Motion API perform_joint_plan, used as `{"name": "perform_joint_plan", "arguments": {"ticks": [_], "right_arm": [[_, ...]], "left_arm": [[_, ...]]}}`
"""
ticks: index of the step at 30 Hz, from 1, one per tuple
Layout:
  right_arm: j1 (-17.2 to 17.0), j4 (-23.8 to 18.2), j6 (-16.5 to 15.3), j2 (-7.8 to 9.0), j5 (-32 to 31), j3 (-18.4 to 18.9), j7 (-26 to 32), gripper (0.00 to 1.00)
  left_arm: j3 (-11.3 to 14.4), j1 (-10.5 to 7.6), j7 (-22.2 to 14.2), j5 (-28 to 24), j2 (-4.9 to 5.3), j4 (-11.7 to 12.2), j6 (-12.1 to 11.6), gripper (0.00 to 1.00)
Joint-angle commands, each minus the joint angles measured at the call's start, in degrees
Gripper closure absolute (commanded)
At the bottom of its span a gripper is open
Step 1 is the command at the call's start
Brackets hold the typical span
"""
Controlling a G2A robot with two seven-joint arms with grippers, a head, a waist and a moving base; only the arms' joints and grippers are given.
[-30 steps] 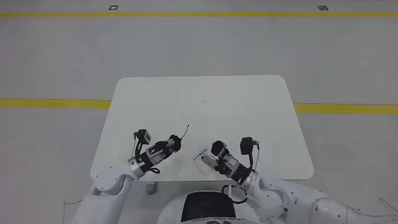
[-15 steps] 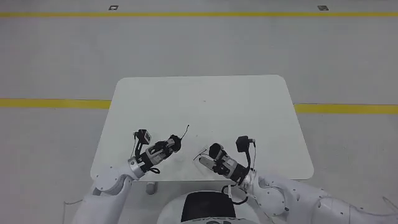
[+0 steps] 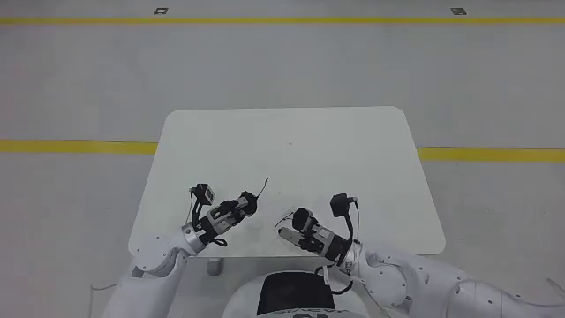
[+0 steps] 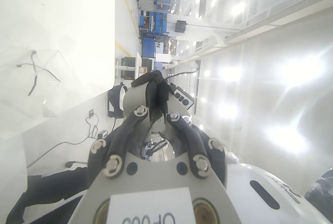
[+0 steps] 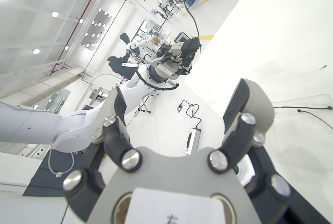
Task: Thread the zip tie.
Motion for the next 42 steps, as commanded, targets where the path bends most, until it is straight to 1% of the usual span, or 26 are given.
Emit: {"name": "perform_joint_plan", "arguments": {"ticks": [1, 14, 16, 18, 20, 24, 27, 31, 33, 37, 42], "right_arm": [[0.19, 0.77, 0.0, 0.1, 1.35, 0.07, 0.23, 0.0], [0.22, 1.09, 0.11, 0.09, 1.67, 0.2, 0.0, 0.0], [-0.21, 1.25, 0.0, 0.13, 2.28, 1.25, 0.59, 0.0], [-0.51, 0.25, 0.0, 0.57, 3.19, 2.63, 2.37, 0.0], [-0.81, -2.04, 0.0, 1.17, 5.75, 3.85, 5.15, 0.0], [-1.84, -4.26, 0.0, 3.19, 9.09, 7.57, 12.0, 0.0], [-3.17, -5.62, 0.0, 4.21, 12.62, 10.35, 17.32, 0.0], [-5.42, -6.64, 0.0, 4.78, 17.11, 14.75, 23.45, 0.0], [-6.63, -6.74, 0.0, 4.71, 19.37, 16.92, 26.77, 0.0], [-9.49, -5.77, 0.0, 3.85, 23.49, 21.76, 33.7, 0.0], [-13.39, -4.2, 0.0, 1.65, 26.93, 28.0, 41.98, 0.0]], "left_arm": [[0.0, 0.0, 0.0, 0.0, 0.0, 0.0, 0.0, 1.0], [0.0, 0.0, 0.0, 0.0, 0.0, 0.0, 0.0, 1.0], [0.7, -0.29, 0.53, -0.62, -0.05, -0.24, 0.58, 1.0], [1.12, -0.57, 0.51, -1.49, 0.01, -0.38, 0.71, 1.0], [1.46, -0.67, -0.08, -3.31, 0.04, -0.41, 0.88, 1.0], [1.9, -0.83, -1.73, -6.19, 0.22, -0.2, 1.01, 1.0], [1.93, -0.92, -2.19, -7.1, 0.41, 0.05, 1.03, 1.0], [1.6, -0.81, -2.73, -8.91, 0.67, 0.12, 1.13, 1.0], [1.49, -0.76, -3.2, -10.06, 0.78, 0.1, 1.37, 1.0], [1.46, -0.78, -3.68, -11.26, 1.01, 0.19, 1.57, 1.0], [1.73, -0.95, -3.63, -11.89, 1.27, 0.28, 1.61, 1.0]]}}
